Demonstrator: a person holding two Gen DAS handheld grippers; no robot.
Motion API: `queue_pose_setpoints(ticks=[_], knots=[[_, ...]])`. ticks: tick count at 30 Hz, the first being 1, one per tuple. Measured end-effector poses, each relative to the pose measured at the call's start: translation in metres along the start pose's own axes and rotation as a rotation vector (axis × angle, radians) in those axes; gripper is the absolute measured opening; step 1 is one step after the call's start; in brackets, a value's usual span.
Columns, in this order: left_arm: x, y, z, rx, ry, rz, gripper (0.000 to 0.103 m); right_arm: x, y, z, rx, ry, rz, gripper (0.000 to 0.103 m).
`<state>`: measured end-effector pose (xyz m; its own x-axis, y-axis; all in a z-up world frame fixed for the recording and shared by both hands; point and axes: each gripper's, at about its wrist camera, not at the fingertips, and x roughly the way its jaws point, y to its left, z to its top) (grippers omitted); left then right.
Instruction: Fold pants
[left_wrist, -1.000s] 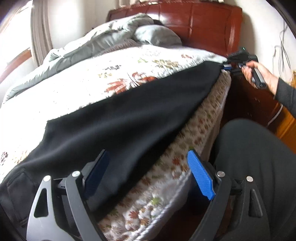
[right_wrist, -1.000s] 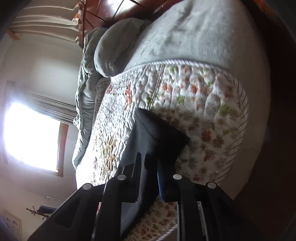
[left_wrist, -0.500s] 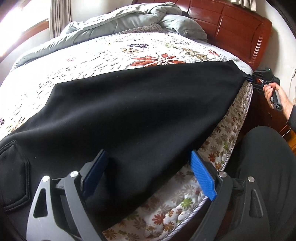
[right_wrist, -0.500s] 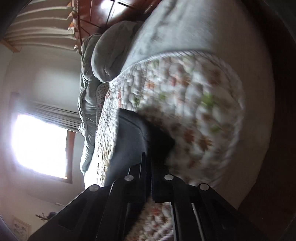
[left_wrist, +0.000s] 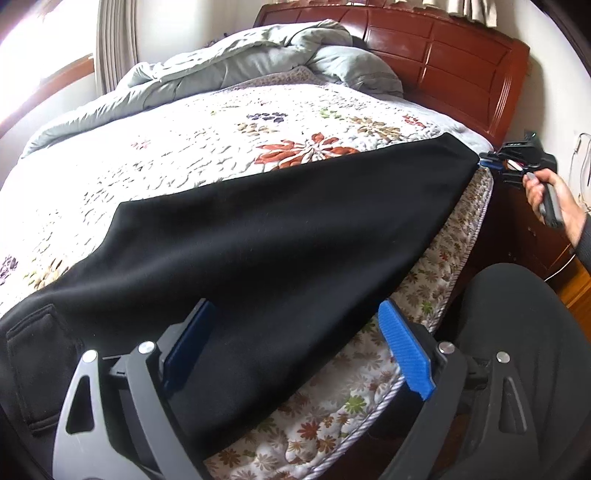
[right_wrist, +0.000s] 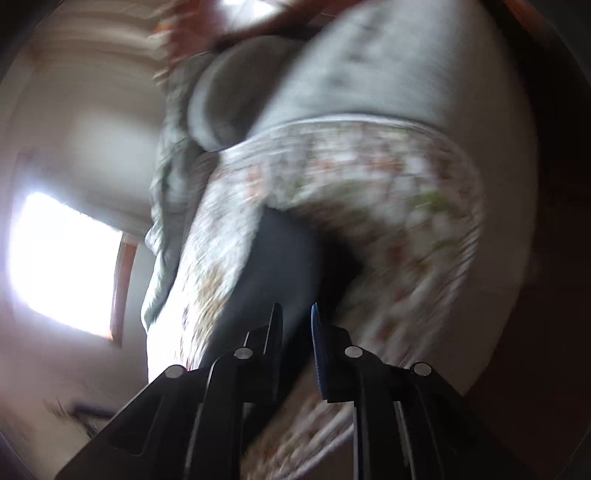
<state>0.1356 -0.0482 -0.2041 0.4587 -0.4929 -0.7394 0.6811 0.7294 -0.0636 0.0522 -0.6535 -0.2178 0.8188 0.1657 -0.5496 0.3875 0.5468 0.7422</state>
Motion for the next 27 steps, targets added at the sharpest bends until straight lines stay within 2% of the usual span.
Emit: queue_pose_setpoints(ticks=[2, 4, 8, 10, 12, 16, 17, 18, 20, 22, 24, 26, 27], knots=[[0.004, 0.002, 0.001, -0.02, 0.007, -0.013, 0.092, 0.012, 0.038, -0.022, -0.157, 0.063, 0.014, 0.017], [0.013, 0.004, 0.002, -0.052, 0.03, -0.029, 0.092, 0.031, 0.062, -0.038, -0.225, 0.118, 0.061, 0.017], [0.032, 0.008, -0.004, -0.106, 0.11, -0.007, 0.092, 0.07, 0.062, -0.059, -0.222, 0.209, 0.039, 0.017], [0.032, 0.008, -0.009, -0.107, 0.102, -0.004, 0.093, 0.077, 0.054, -0.068, -0.228, 0.222, 0.008, 0.011], [0.033, 0.006, -0.014, -0.086, 0.102, 0.002, 0.094, 0.077, 0.042, -0.069, -0.203, 0.221, 0.018, 0.0], [0.03, 0.003, -0.017, -0.056, 0.087, 0.019, 0.094, 0.063, 0.041, -0.068, -0.176, 0.22, 0.031, 0.0], [0.025, 0.003, -0.013, -0.066, 0.072, 0.003, 0.094, 0.058, 0.05, -0.069, -0.187, 0.215, 0.055, 0.008], [0.019, 0.001, -0.009, -0.072, 0.047, -0.008, 0.094, 0.055, 0.056, -0.071, -0.194, 0.217, 0.095, 0.012], [0.007, -0.006, -0.002, -0.049, -0.018, -0.007, 0.094, 0.057, 0.08, -0.081, -0.236, 0.24, 0.157, 0.015], [0.005, -0.013, 0.004, -0.039, -0.04, -0.039, 0.095, 0.071, 0.095, -0.096, -0.253, 0.304, 0.219, 0.017], [0.015, -0.016, 0.005, -0.071, -0.017, -0.104, 0.095, 0.091, 0.104, -0.115, -0.283, 0.376, 0.248, 0.017], [0.031, -0.015, 0.001, -0.112, 0.053, -0.139, 0.095, 0.107, 0.104, -0.127, -0.302, 0.423, 0.221, 0.017], [0.038, -0.013, -0.004, -0.141, 0.079, -0.143, 0.095, 0.111, 0.097, -0.13, -0.297, 0.441, 0.208, 0.013]])
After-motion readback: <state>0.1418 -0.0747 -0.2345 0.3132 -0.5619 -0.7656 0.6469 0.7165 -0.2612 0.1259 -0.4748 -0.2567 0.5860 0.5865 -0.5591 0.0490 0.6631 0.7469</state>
